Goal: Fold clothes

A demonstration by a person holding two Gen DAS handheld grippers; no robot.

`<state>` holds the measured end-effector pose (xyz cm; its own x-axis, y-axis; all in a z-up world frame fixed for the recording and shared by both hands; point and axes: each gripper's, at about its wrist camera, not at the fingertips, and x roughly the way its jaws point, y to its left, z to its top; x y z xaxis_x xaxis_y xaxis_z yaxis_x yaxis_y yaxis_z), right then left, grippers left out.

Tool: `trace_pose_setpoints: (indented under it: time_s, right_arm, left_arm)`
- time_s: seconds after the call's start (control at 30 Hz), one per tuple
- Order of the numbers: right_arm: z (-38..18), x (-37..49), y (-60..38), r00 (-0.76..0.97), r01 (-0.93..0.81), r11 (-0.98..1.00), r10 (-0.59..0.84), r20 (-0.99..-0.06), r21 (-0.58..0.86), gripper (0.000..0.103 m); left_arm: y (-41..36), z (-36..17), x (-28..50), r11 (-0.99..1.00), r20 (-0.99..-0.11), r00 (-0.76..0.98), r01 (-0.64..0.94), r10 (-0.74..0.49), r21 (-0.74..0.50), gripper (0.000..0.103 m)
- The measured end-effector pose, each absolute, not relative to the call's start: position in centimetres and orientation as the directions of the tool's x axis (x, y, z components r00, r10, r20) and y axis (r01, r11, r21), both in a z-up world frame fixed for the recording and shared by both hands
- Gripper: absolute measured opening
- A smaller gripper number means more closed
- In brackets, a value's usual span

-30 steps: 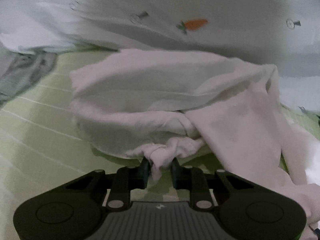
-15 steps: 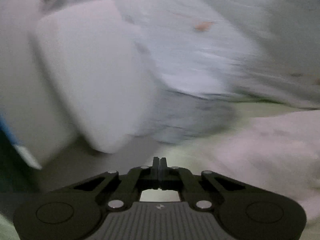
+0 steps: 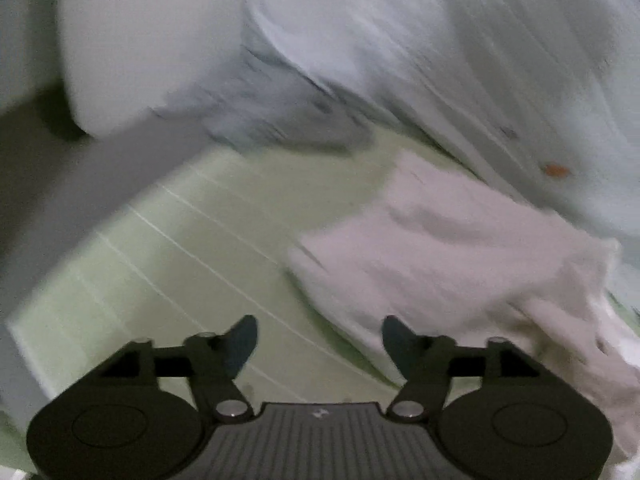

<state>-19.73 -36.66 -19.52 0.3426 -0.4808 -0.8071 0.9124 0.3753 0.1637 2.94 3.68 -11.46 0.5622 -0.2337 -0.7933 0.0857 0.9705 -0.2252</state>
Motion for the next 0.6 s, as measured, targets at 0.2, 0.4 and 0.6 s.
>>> trace_pose_setpoints:
  time_s: [0.2,0.4,0.6]
  right_arm:
    - [-19.5,-19.6,-35.8,0.362,0.891,0.427,-0.457,-0.813,0.156,0.065]
    - [-16.8,-21.6,-39.5,0.342,0.894,0.439,-0.528,-0.777,0.096,0.006]
    - [-9.2,-23.0,-49.7,0.188,0.947,0.307,-0.773,-0.606,-0.098,0.007]
  left_arm:
    - [1.4,-14.8,4.4,0.954,-0.849,0.44,0.076,-0.292,-0.289,0.08]
    - [0.2,-16.6,5.6,0.967,-0.881,0.411,0.009,-0.234,-0.253,0.08]
    - [-0.6,-17.7,6.6,0.975,-0.902,0.391,-0.048,-0.183,-0.218,0.08]
